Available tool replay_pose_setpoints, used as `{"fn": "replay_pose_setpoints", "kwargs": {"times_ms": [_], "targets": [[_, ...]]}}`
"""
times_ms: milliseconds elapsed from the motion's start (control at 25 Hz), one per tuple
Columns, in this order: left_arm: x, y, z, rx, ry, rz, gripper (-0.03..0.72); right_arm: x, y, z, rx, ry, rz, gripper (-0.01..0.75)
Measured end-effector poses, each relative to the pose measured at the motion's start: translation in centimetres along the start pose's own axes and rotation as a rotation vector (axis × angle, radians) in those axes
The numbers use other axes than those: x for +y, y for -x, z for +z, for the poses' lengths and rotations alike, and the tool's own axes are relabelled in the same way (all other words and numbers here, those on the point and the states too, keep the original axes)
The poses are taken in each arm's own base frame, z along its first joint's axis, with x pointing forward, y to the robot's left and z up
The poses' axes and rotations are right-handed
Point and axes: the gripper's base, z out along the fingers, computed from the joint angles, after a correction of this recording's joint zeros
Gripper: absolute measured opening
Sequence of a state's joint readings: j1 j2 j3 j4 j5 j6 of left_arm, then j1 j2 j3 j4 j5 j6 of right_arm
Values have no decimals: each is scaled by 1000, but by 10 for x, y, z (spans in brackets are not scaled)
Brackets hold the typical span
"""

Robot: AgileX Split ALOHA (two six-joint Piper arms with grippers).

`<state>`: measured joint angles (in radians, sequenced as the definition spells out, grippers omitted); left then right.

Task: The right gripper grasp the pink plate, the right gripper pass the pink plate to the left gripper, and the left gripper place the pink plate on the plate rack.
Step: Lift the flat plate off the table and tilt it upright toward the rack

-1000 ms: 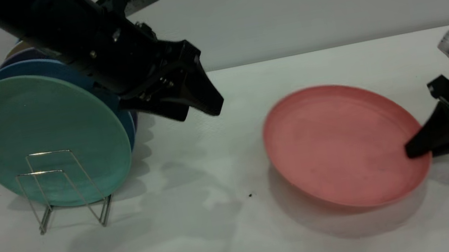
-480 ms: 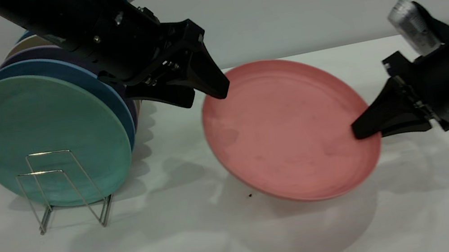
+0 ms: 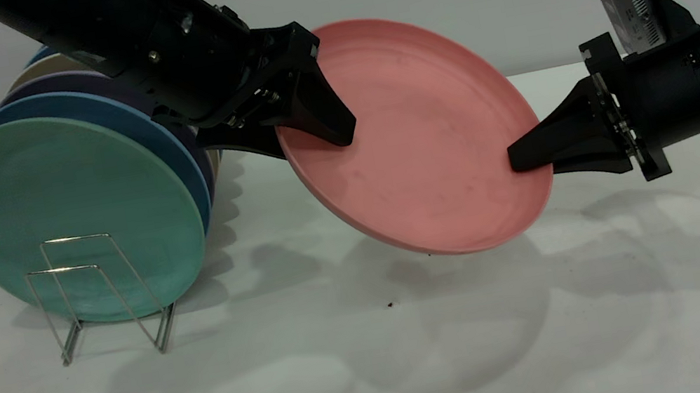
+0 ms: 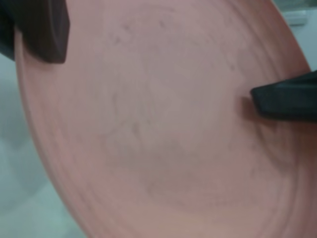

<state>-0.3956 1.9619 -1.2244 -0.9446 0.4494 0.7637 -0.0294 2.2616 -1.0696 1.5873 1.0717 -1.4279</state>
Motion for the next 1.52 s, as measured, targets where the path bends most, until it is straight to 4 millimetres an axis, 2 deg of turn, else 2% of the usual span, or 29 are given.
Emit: {"fn": "replay_pose_setpoints", "kwargs": {"times_ms": [200, 440, 560, 920, 1040, 1200, 1360, 1520], "targets": [[-2, 5, 0, -49, -25, -80, 429, 1, 0, 0, 2, 13, -3, 19], [-3, 7, 0, -72, -40, -123, 219, 1, 0, 0, 2, 13, -3, 19], [-3, 7, 0, -76, -41, -135, 142, 1, 0, 0, 3, 12, -8, 19], [-3, 7, 1, -77, -47, -132, 133, -1, 1, 1, -9, -18, -6, 41], [-2, 8, 1, -87, -37, -91, 133, 3, 4, 1, -40, 25, 43, 115], [-2, 8, 1, -92, -32, -33, 132, 6, 8, 0, -81, 55, 79, 315], [-1, 7, 0, -84, -30, 22, 132, 19, 16, -8, -113, 70, 51, 503], [11, 9, -12, -81, 5, 69, 132, 38, 29, -29, -154, 74, -17, 567]]}}
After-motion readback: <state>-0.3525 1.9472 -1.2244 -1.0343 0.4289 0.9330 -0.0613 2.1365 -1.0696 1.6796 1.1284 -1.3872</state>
